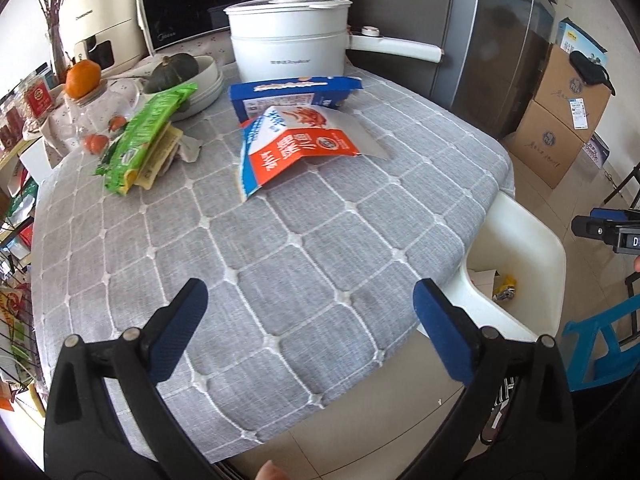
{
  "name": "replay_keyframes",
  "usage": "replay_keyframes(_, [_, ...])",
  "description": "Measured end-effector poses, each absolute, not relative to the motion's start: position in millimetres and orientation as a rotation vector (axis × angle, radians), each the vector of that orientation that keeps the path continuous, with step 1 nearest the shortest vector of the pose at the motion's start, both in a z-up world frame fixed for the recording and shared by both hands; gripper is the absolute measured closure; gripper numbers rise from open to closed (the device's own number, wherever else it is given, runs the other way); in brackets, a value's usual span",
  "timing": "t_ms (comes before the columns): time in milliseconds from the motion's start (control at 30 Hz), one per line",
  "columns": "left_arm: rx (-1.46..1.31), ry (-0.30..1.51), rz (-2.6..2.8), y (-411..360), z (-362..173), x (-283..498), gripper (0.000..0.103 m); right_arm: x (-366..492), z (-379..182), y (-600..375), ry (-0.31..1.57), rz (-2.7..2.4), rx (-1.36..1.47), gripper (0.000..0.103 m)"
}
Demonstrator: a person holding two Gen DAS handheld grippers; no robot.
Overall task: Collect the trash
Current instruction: 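Move both open tools back over the table toward the snack bags, then grasp the orange-white fish snack bag with the right tool while the left tool grasps the green bag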
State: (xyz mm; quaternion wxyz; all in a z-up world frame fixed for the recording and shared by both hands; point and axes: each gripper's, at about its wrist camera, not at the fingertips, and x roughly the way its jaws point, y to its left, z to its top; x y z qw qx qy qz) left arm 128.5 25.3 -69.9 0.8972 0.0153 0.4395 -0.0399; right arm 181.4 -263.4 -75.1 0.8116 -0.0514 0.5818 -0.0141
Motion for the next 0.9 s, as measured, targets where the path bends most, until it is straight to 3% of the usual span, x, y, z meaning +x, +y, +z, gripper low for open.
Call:
replay_keyframes(633, [-0.035, 0.909, 0.100, 147, -79, 117, 0.001, 226, -113, -162, 1.191, 0.050, -0.157, 0.024])
replay_keyframes(900, [-0.016, 0.921, 0.183, 184, -93, 153, 0.001, 269, -152, -119, 1.149, 0.084, -0.179, 0.024])
